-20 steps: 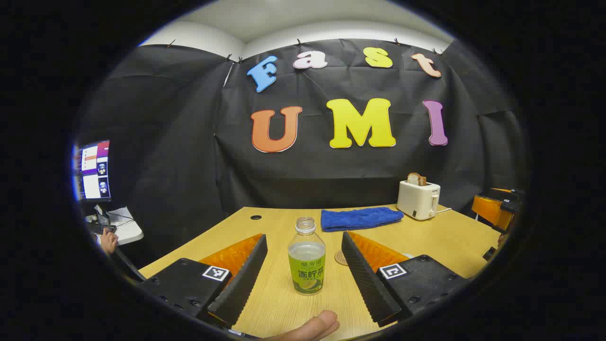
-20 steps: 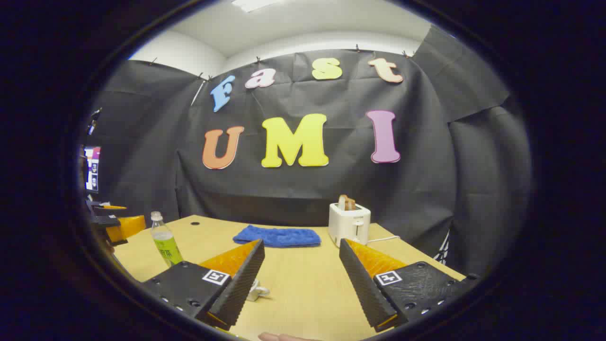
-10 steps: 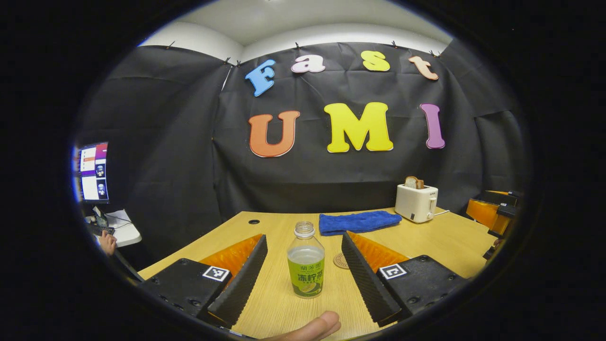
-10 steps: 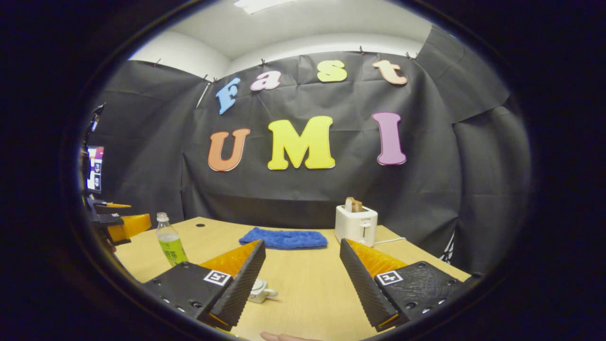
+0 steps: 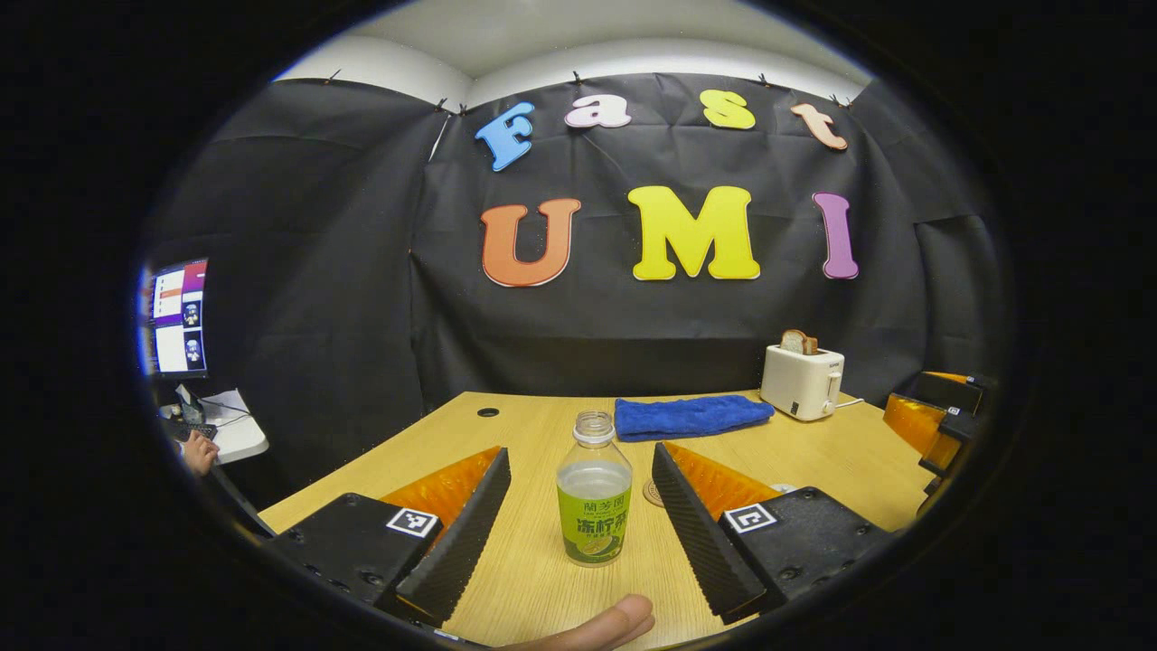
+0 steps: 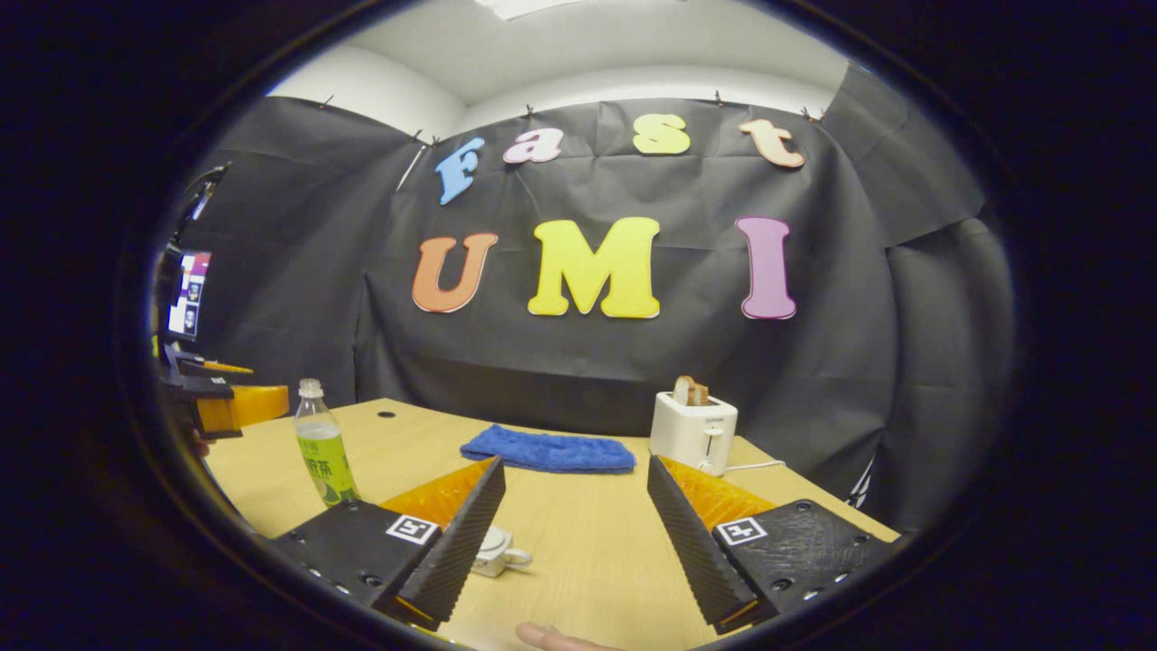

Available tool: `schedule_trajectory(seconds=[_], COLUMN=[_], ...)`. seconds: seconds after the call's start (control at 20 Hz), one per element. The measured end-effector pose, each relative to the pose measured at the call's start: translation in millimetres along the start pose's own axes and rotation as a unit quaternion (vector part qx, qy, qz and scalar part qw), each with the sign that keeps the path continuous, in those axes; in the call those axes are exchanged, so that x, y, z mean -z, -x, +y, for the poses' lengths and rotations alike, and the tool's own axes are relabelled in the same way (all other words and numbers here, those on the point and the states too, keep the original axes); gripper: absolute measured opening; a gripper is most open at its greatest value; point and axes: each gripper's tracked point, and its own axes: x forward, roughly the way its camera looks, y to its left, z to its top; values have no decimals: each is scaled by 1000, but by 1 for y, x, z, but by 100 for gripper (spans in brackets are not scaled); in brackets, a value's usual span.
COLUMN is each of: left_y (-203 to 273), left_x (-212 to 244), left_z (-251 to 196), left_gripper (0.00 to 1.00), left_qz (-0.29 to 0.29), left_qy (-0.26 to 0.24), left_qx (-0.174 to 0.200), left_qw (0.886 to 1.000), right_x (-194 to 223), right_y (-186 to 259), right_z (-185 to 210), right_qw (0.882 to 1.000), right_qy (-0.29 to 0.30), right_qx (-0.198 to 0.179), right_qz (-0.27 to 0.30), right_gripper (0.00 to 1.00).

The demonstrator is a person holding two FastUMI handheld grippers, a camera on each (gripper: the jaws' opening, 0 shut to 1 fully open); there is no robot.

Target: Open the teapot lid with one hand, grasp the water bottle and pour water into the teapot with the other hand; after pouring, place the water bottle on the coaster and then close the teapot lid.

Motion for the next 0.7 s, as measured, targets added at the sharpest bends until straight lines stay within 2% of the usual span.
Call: schedule_trajectory(seconds=[0.2, 0.4, 0.5, 0.55, 0.6, 0.7], left_y=[-3, -4, -5, -6, -5, -6], left_x=[3, 6, 6, 6, 6, 7], left_z=[1, 1, 4, 5, 6, 6], left_gripper=[99, 99, 99, 99, 99, 99], left_qz=[4, 7, 6, 6, 6, 7], left_qy=[1, -1, 0, 3, 7, 8], left_qx=[-1, -1, -2, -5, -5, -2], left_qw=[1000, 1000, 1000, 1000, 1000, 1000], right_x=[23, 53, 66, 74, 78, 84], right_y=[-14, -36, -47, -53, -57, -62], right_z=[10, 43, 53, 60, 67, 80], right_qw=[1000, 997, 996, 995, 994, 994], right_qy=[-12, -56, -62, -63, -59, -55], right_qx=[10, -17, -23, -29, -36, -50], right_qz=[20, 52, 67, 76, 81, 86], right_gripper=[95, 98, 95, 90, 95, 90])
